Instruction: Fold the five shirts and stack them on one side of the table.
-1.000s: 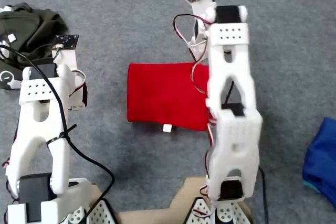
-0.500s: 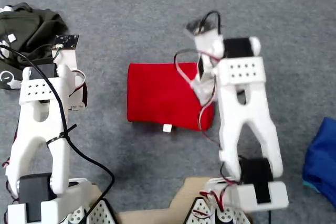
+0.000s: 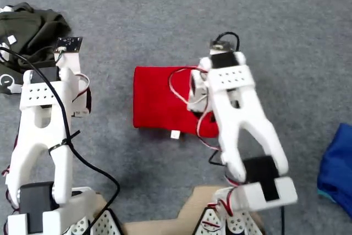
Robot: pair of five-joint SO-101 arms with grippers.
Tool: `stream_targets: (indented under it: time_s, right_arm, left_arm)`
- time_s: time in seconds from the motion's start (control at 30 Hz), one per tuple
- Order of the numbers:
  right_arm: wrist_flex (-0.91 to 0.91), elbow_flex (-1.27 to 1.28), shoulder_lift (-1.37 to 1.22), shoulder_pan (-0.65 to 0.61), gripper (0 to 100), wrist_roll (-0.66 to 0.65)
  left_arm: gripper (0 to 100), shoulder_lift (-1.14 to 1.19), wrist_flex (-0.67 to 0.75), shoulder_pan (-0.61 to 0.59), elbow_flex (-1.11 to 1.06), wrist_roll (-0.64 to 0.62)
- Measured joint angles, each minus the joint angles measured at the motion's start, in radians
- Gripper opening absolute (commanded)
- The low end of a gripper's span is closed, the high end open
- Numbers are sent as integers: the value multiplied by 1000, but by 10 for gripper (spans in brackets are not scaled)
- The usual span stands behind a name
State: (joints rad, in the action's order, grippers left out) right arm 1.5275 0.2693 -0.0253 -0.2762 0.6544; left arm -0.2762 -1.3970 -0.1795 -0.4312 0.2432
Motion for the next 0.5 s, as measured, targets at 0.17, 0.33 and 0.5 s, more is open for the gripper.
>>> stream_targets:
  time_s: [0.17,0.33,0.5]
  right_arm:
    - [-46,-18,-61,-2,98,109]
    - [-48,-40,-61,-37,98,130]
    - [-34,-57,-61,-44,98,132]
  left_arm:
    - [20,0,-3,0,0,0]
    - [20,0,-3,0,0,0]
    - [20,0,-3,0,0,0]
